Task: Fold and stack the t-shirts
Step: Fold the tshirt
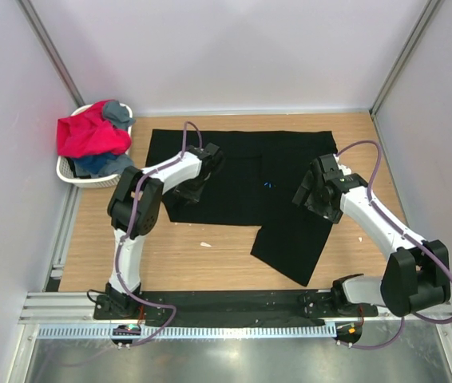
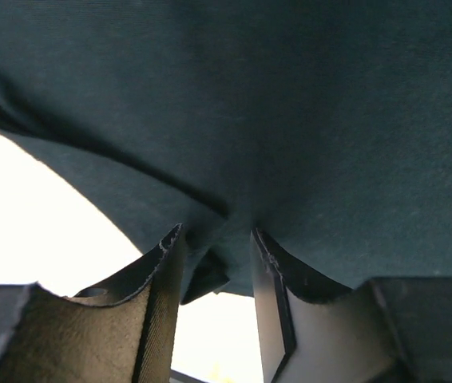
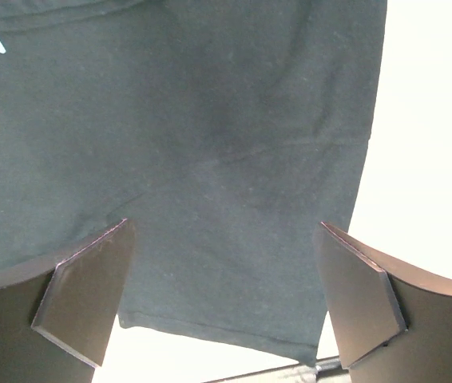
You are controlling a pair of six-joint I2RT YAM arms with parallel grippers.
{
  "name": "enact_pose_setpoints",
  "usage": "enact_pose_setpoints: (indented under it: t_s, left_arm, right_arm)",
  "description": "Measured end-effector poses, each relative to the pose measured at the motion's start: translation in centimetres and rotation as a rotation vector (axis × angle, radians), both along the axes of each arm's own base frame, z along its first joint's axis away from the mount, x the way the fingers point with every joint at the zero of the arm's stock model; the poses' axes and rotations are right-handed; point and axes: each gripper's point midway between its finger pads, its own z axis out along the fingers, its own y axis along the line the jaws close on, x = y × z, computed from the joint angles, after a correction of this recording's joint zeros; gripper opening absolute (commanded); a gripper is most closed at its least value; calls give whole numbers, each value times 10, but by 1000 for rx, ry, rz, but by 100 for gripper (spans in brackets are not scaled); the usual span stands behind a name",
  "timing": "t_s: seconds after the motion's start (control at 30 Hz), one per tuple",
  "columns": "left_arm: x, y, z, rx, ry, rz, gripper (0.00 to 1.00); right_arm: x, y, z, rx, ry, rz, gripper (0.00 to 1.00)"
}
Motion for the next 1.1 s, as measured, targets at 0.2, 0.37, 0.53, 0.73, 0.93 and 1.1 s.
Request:
enact_pose_setpoints:
  t_s: [0.2,0.37,0.53,0.73,0.93,1.1]
  left_arm:
    - [-1,1,-6,49,7,-29,28]
    - [3,5,-3,77,-13,-28,18]
    - [6,8,-3,96,-35,-23,12]
    - [4,12,-8,104,-46,-4,0]
    - [1,24,-5,34,-98,140,0]
    - [-5,60,28,-77,-241,388,0]
  right_arm:
    - [-5,-2,3,-16,39,-7,100]
    - [-14,-7,2,-33,78,-29,100]
    - [-26,-12,1,-48,114,-42,100]
    - [-35,-15,2,-53,134,-61,100]
    - [-54,-14,-7,-30,198,-82,100]
    - [-67,-6,-5,37,210,-92,99]
